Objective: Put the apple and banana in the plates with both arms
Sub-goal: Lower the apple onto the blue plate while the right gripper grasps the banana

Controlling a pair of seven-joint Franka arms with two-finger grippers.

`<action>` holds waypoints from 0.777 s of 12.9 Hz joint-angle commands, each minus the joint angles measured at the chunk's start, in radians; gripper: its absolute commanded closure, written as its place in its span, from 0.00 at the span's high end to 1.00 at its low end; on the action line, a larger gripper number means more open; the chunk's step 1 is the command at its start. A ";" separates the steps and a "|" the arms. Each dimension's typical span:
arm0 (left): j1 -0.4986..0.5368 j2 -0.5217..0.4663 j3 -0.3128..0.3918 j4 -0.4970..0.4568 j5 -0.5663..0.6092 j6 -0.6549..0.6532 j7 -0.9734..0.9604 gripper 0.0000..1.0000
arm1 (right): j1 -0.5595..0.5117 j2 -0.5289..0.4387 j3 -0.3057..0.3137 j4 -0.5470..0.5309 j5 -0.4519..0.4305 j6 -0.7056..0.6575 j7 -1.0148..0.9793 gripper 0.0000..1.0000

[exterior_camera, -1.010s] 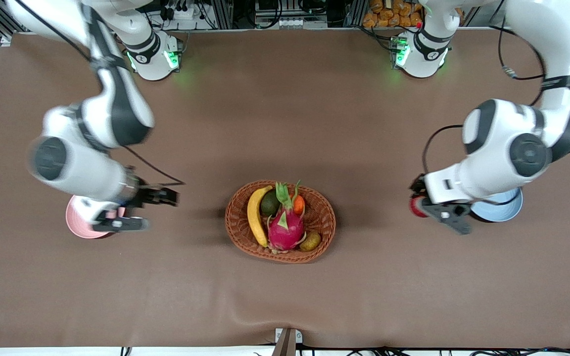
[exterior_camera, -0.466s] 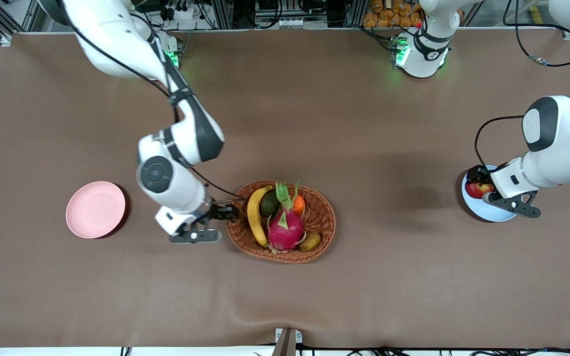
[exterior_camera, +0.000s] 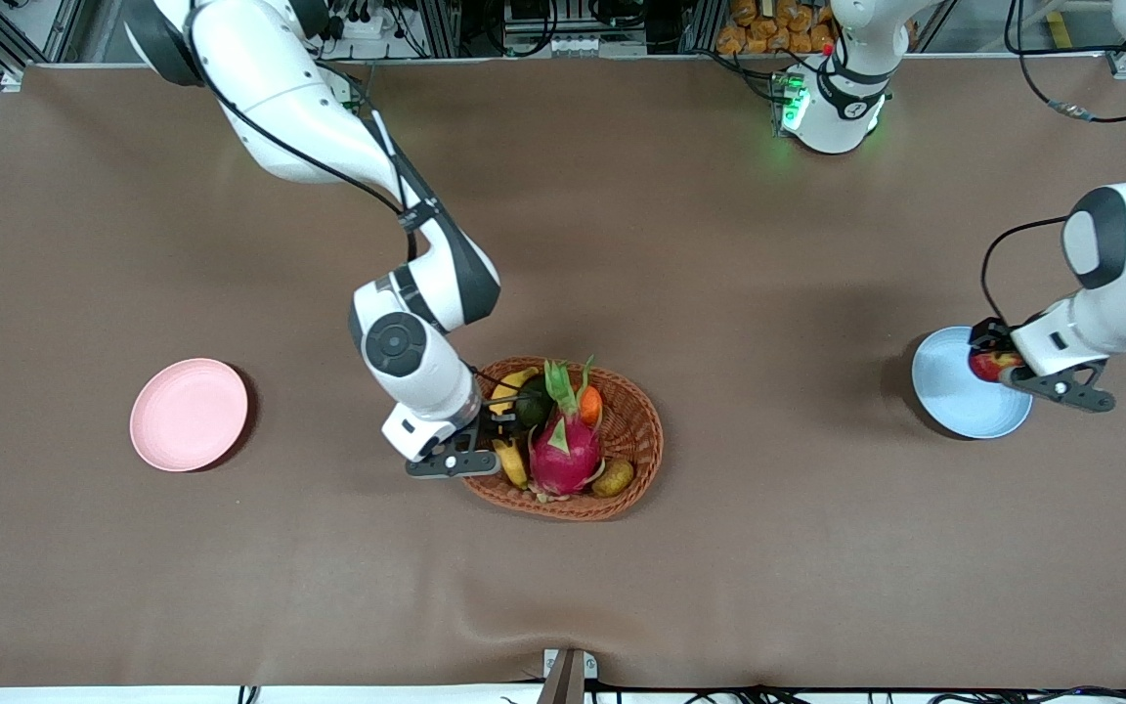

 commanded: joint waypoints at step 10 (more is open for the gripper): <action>0.095 0.114 -0.019 -0.084 0.005 0.268 0.095 0.39 | 0.030 0.061 -0.012 0.011 -0.025 0.048 0.043 0.72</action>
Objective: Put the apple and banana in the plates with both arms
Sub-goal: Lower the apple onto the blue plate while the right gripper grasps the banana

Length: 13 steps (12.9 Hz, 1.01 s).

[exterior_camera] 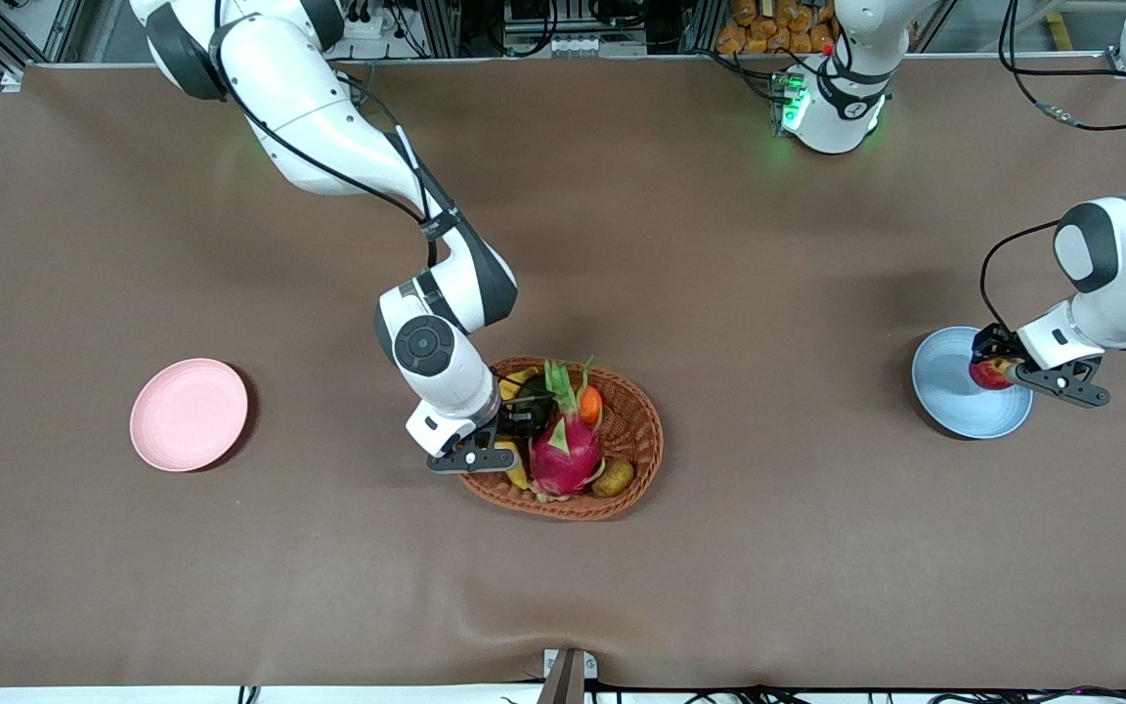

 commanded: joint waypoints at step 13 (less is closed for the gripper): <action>0.029 -0.033 -0.071 0.051 -0.038 -0.074 0.064 1.00 | -0.035 -0.116 -0.010 0.016 -0.024 -0.151 0.009 0.00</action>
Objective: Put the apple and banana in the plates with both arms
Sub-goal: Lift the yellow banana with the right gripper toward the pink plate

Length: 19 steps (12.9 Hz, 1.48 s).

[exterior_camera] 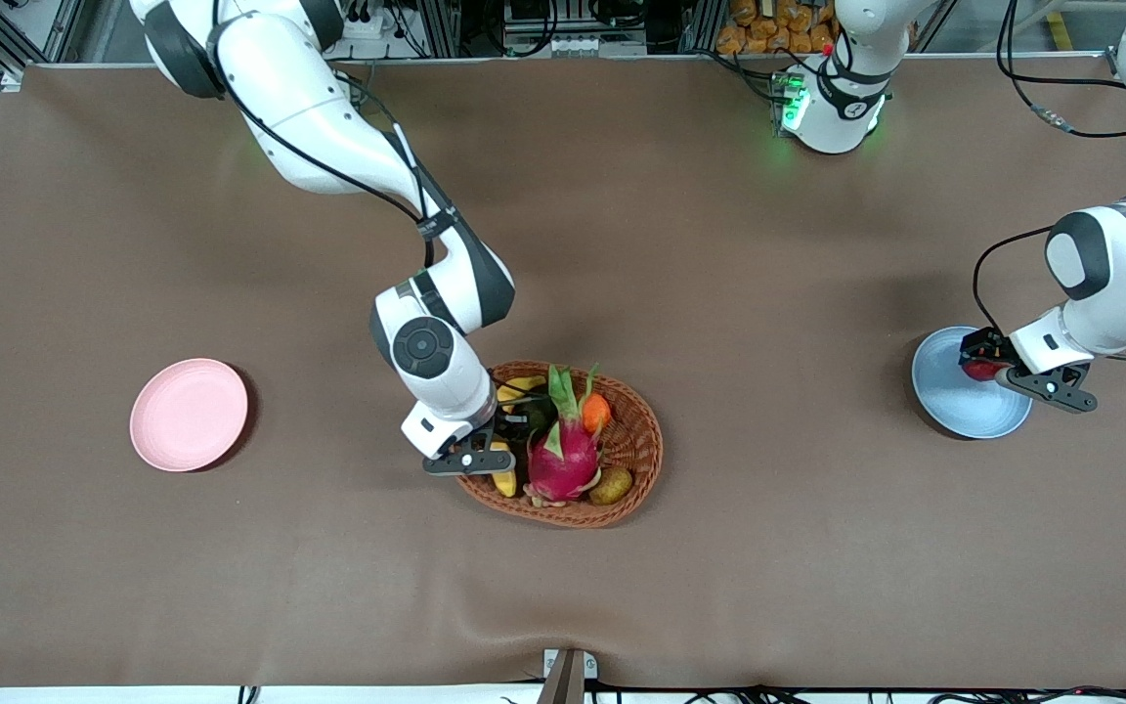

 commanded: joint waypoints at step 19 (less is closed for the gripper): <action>-0.497 -0.132 0.194 0.569 -0.081 -0.638 -0.153 1.00 | -0.473 -0.580 0.005 -0.440 -0.016 -0.340 -0.340 0.00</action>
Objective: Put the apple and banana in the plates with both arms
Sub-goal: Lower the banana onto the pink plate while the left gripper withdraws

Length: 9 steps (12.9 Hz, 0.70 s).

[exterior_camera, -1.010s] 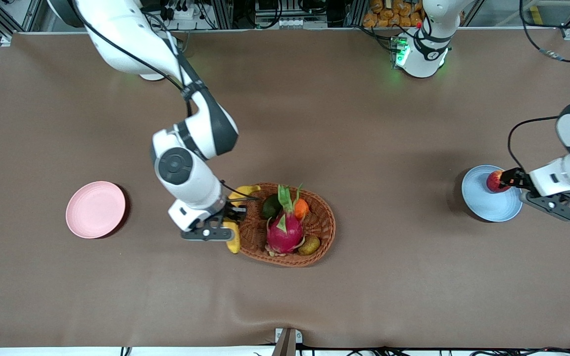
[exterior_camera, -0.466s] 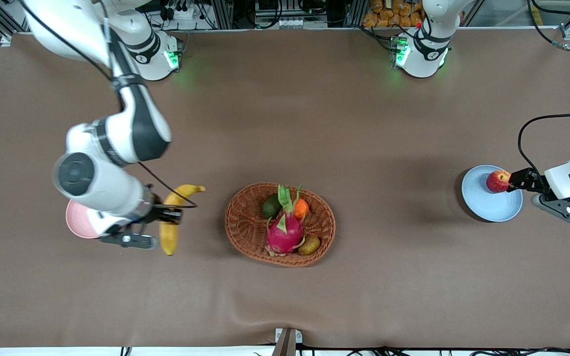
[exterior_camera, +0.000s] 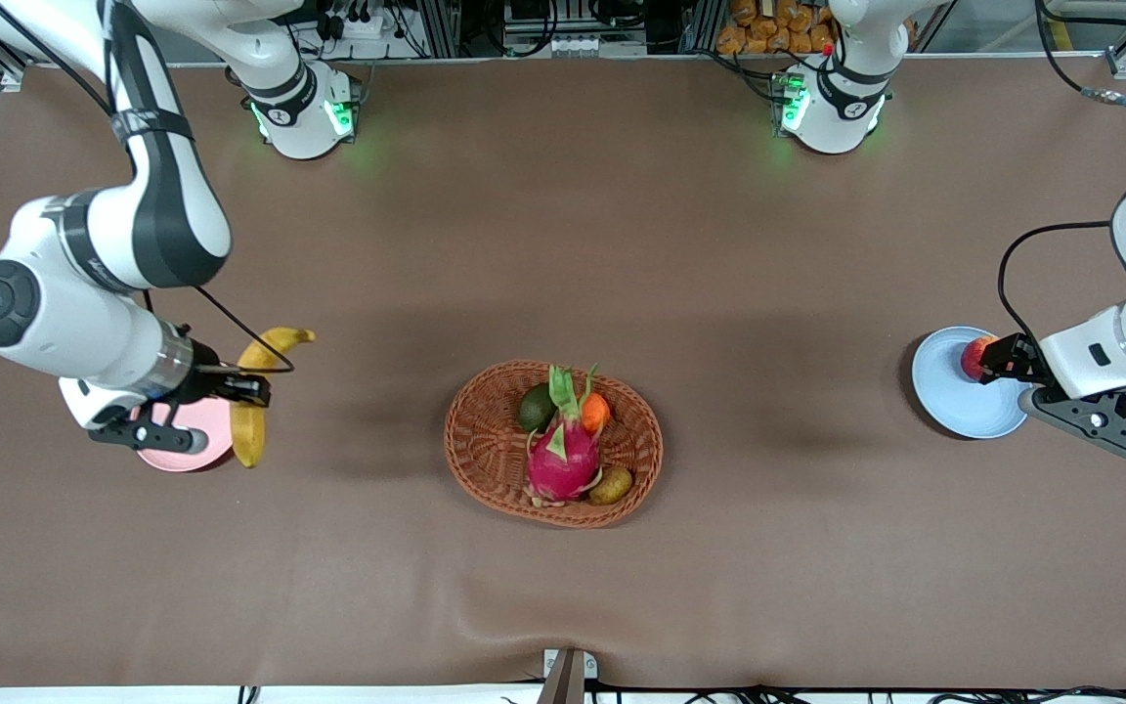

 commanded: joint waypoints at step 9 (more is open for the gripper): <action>-0.252 -0.123 0.241 0.087 -0.198 -0.195 -0.416 1.00 | -0.322 0.053 0.020 -0.205 -0.008 0.267 -0.496 0.01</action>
